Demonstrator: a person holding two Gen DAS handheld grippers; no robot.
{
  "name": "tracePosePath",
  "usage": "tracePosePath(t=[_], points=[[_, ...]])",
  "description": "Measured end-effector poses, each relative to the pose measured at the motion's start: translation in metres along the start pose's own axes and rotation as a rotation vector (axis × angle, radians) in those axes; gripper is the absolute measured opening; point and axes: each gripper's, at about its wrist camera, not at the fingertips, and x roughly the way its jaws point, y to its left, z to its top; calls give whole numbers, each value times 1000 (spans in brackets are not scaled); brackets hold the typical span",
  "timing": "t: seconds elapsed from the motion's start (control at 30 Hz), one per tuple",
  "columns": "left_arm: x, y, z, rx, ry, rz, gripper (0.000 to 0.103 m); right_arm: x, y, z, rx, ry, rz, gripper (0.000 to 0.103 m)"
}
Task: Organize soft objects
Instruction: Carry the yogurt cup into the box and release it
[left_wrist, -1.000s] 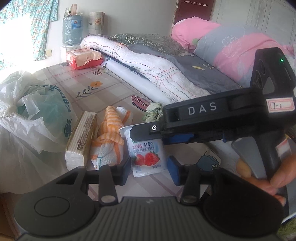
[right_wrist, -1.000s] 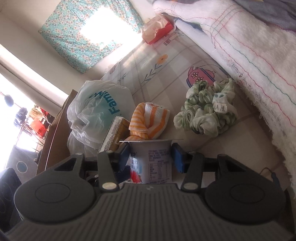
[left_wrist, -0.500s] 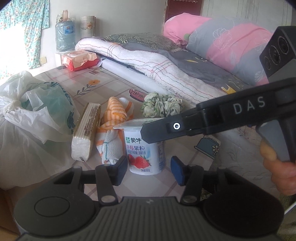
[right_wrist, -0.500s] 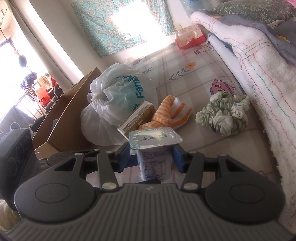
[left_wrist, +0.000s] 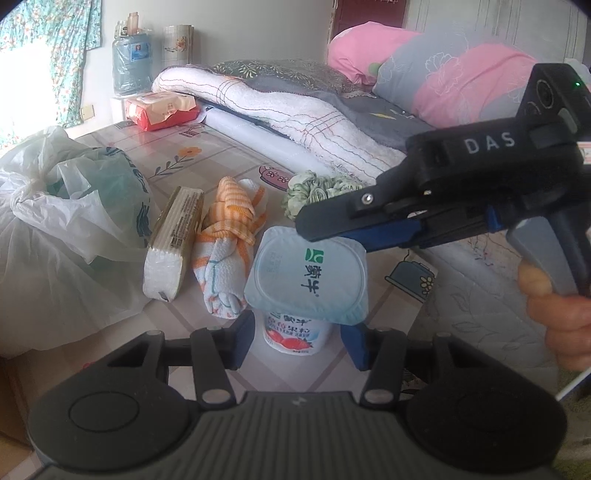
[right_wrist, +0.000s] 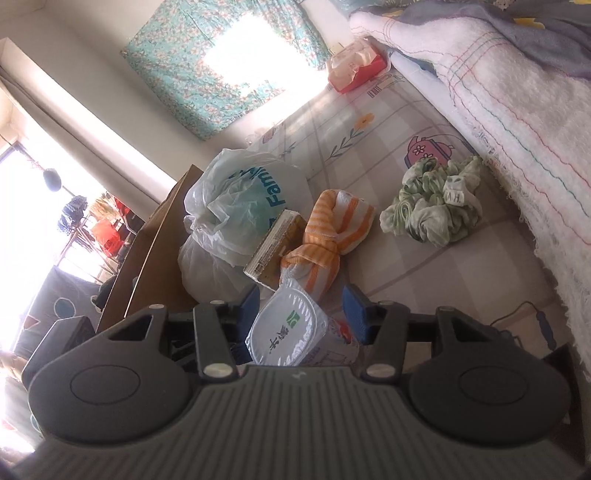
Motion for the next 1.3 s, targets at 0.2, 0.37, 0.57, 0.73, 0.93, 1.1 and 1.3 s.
tracePosePath(t=[0.2,0.37,0.57,0.73,0.93,1.1,1.3], points=[[-5,0,8,-19,-37,-3,52,18,-5,-2,56,37,59,43],[-12,3,15,-49,-69,-1,52,15,3,-1,46,36,57,40],[-42,8,30,-40,-141,22,52,7,21,9,76,46,80,39],[-92,28,50,-46,-251,119,52,7,72,37,-1,43,139,40],[-151,79,65,-139,-292,290,52,46,157,73,-109,111,258,40],[-179,133,59,-266,-238,404,56,109,231,85,-199,246,339,43],[-184,194,27,-479,-140,416,56,189,290,74,-313,453,306,43]])
